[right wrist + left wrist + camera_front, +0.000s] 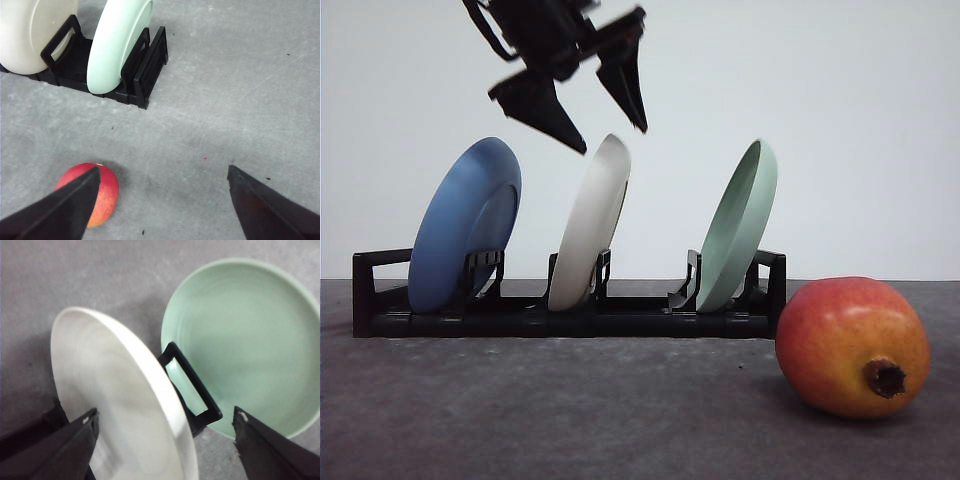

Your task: Place pomegranate in white plate

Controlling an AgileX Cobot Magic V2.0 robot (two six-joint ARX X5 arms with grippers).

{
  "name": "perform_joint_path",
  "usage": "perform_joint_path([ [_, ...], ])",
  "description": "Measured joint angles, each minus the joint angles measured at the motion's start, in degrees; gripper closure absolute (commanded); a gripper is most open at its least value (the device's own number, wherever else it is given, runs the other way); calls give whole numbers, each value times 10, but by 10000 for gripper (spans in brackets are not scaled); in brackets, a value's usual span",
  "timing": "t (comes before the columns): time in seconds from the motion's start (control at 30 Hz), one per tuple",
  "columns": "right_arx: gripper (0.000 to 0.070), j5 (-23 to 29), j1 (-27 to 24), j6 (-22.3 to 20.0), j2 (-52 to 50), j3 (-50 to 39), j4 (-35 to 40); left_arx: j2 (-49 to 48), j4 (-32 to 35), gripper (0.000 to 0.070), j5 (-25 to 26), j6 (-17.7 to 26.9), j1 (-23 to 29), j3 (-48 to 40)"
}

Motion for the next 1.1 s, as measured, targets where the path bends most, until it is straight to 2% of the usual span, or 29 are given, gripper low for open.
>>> perform_joint_path([
  [0.13, 184, 0, 0, 0, 0, 0, 0, 14, 2, 220, 0, 0, -3, 0],
  [0.43, 184, 0, 0, 0, 0, 0, 0, 22, 2, 497, 1, 0, -8, 0],
  [0.67, 184, 0, 0, 0, 0, 0, 0, 22, 4, 683, 40, 0, -9, 0],
  [1.1, 184, 0, 0, 0, 0, 0, 0, 22, 6, 696, 65, -37, -8, 2],
])
